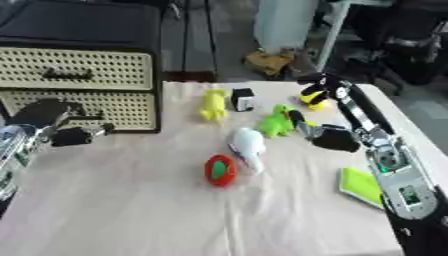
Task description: Pick up objects from table and place into drawer.
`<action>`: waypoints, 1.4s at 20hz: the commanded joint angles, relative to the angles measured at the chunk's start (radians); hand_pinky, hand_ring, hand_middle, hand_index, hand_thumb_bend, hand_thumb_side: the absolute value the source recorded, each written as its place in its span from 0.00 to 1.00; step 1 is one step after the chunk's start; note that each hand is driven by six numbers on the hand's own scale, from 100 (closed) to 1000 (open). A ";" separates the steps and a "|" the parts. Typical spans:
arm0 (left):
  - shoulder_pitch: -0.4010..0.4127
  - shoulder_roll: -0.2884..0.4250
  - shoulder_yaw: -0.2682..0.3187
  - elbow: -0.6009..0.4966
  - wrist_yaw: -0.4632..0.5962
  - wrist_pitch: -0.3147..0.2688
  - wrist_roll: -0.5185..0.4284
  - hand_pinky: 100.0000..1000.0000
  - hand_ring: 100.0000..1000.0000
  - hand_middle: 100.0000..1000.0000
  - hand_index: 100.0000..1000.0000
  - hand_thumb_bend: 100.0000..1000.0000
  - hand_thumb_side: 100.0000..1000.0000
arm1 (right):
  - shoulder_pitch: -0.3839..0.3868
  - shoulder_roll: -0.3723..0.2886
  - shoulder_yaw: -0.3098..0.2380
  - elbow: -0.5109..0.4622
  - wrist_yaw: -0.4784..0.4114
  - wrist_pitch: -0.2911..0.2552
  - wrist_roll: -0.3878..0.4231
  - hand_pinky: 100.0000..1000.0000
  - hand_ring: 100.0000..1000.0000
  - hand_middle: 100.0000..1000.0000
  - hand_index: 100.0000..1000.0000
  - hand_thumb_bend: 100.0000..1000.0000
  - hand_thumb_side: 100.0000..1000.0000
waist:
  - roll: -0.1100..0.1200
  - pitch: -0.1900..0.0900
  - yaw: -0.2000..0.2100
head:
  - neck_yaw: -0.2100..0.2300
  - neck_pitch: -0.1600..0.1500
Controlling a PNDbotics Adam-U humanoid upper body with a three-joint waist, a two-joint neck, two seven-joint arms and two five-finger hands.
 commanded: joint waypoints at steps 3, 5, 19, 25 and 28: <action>-0.034 -0.002 0.015 0.026 -0.021 0.009 0.036 0.00 0.00 0.00 0.75 0.54 1.00 | -0.021 -0.017 -0.004 -0.018 -0.012 -0.004 0.003 0.60 0.71 0.76 0.84 0.19 0.19 | 0.003 -0.004 -0.007 | 0.005 -0.014; -0.034 -0.003 0.014 0.037 -0.025 0.004 0.026 0.00 0.00 0.00 0.71 0.54 1.00 | -0.022 -0.016 -0.004 -0.018 -0.012 -0.004 0.003 0.60 0.71 0.76 0.84 0.18 0.19 | 0.003 -0.003 -0.009 | 0.006 -0.014; 0.005 0.028 -0.005 -0.075 -0.032 -0.007 -0.073 0.00 0.00 0.00 0.27 0.53 1.00 | -0.017 -0.020 -0.009 -0.017 -0.010 -0.003 0.000 0.60 0.71 0.76 0.84 0.18 0.19 | 0.006 -0.009 0.002 | -0.004 -0.011; 0.061 0.040 -0.019 -0.205 -0.004 -0.015 -0.131 0.00 0.00 0.00 0.28 0.52 1.00 | -0.010 -0.026 -0.013 -0.016 -0.007 -0.001 -0.002 0.60 0.71 0.76 0.84 0.18 0.19 | 0.013 -0.016 0.014 | -0.013 -0.006; 0.099 0.036 -0.022 -0.274 0.023 -0.013 -0.153 0.00 0.00 0.00 0.29 0.51 1.00 | -0.008 -0.027 -0.013 -0.015 -0.006 -0.001 -0.002 0.60 0.71 0.76 0.84 0.18 0.19 | 0.016 -0.019 0.019 | -0.019 -0.004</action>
